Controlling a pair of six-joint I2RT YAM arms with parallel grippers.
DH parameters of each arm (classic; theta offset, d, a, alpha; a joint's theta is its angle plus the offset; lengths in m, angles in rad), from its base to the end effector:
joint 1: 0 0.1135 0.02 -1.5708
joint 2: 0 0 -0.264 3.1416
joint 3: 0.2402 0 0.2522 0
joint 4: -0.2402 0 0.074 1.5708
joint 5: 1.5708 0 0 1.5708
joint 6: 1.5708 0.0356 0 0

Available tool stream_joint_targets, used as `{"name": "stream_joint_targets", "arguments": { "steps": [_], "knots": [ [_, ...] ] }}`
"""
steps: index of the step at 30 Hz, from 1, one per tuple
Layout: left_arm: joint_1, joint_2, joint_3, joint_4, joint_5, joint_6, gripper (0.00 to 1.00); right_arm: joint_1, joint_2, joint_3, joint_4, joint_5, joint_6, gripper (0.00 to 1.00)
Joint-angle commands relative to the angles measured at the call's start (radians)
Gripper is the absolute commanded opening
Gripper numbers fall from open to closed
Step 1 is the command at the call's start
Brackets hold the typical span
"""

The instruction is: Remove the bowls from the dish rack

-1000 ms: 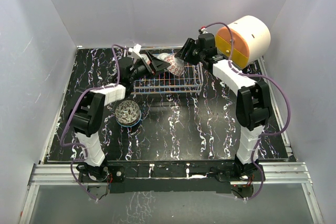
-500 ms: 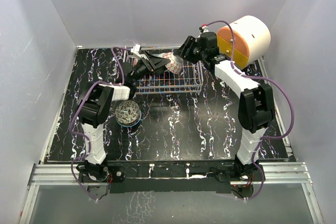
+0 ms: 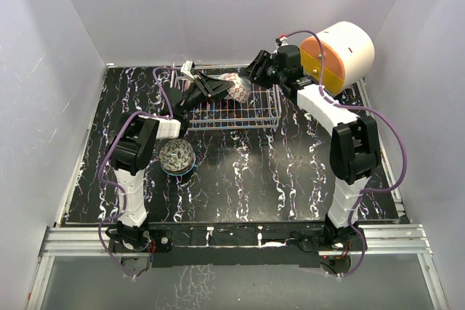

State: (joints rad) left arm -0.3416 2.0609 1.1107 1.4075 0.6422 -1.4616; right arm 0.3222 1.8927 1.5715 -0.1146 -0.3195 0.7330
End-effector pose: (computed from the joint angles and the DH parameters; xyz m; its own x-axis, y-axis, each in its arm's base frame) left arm 0.3957 -0.1633 0.2273 -0.7247 -0.5872 -0.3607 0.4980 -0.0844 -0.8631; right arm 0.4258 0.1539 0.2980 -0.6794 0.4429 -0.5850 -0.1562 0.6917 0.7051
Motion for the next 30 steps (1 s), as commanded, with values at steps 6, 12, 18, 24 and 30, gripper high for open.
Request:
{"name": "stream_joint_targets", "arguments": {
  "steps": [6,12,18,24,30],
  "knots": [
    [-0.004,-0.001,0.041,0.170,-0.011,-0.036,0.16,0.000,-0.079,-0.021,0.125,-0.043,0.035,0.22],
    [-0.004,0.003,0.043,0.216,-0.006,-0.066,0.00,0.000,-0.096,-0.036,0.128,-0.041,0.034,0.23],
    [-0.004,-0.032,0.038,0.186,0.030,-0.041,0.00,-0.002,-0.124,-0.067,0.142,-0.031,0.032,0.43],
    [-0.004,-0.104,0.042,0.039,0.085,0.039,0.00,-0.026,-0.183,-0.108,0.142,0.002,0.030,0.53],
    [-0.007,-0.286,0.097,-0.540,0.166,0.436,0.00,-0.073,-0.269,-0.184,0.129,0.050,0.002,0.54]
  ]
}}
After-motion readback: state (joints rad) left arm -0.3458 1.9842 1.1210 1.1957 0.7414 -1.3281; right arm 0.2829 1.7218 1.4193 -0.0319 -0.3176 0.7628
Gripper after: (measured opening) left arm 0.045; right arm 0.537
